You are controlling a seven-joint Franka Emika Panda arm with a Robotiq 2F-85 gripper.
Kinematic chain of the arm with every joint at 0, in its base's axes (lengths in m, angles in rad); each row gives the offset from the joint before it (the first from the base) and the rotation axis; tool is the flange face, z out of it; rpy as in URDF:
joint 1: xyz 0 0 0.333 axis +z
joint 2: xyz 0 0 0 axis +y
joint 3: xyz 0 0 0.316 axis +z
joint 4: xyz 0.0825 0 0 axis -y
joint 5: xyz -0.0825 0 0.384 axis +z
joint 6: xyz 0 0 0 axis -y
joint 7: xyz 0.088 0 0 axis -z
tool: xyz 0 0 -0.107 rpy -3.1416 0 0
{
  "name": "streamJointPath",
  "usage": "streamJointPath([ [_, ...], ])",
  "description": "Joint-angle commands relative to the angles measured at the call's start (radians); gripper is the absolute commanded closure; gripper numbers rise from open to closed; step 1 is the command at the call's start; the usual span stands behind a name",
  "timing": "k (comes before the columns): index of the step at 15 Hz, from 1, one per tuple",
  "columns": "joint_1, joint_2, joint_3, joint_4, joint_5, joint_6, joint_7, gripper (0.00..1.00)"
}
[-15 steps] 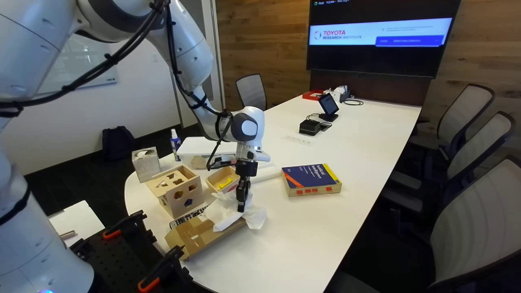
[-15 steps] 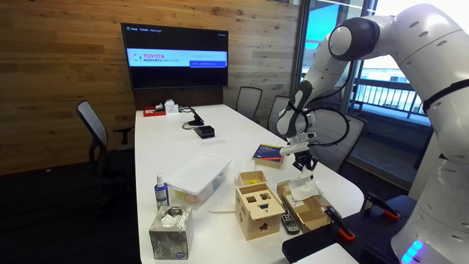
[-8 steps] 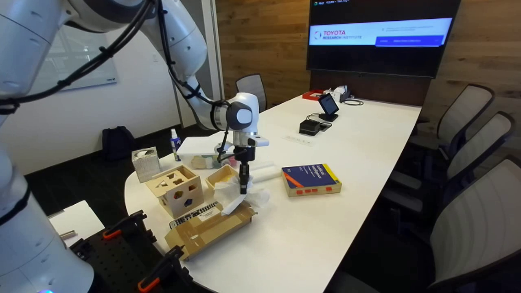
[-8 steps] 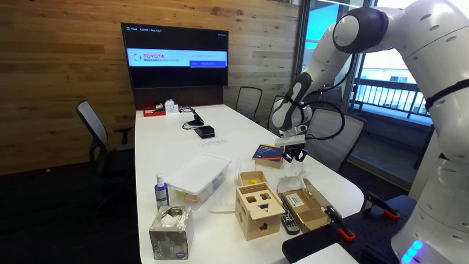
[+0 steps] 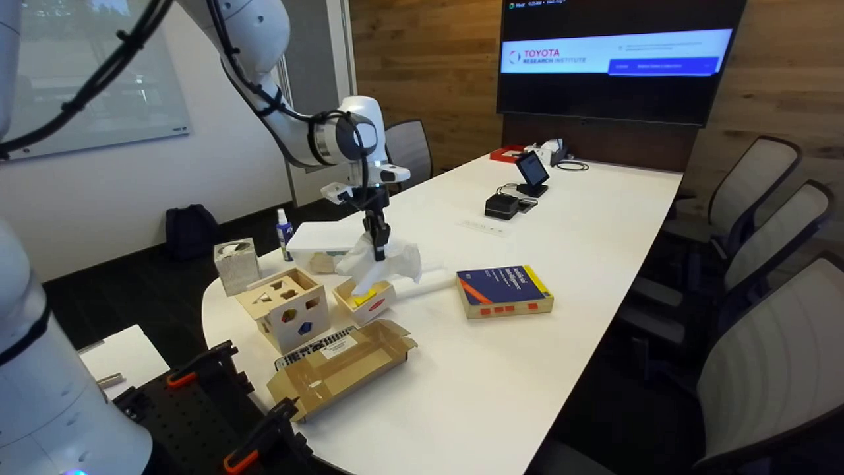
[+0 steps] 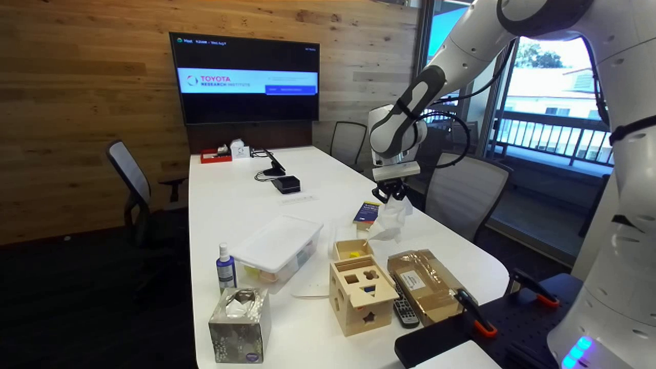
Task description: Wipe the cardboard box with the napkin
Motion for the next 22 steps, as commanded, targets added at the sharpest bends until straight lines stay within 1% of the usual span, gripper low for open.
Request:
streamJointPath([
  [1,0.009,-0.034,0.055,-0.005,-0.004,0.034,-0.130,1.00],
  [7,0.049,0.050,0.164,0.087,0.011,0.070,-0.340,1.00],
  [13,0.118,0.157,0.251,0.191,0.002,0.066,-0.543,1.00],
  [19,0.140,0.271,0.335,0.299,-0.002,0.060,-0.814,1.00],
  [22,0.143,0.356,0.376,0.399,-0.007,0.041,-0.965,1.00],
])
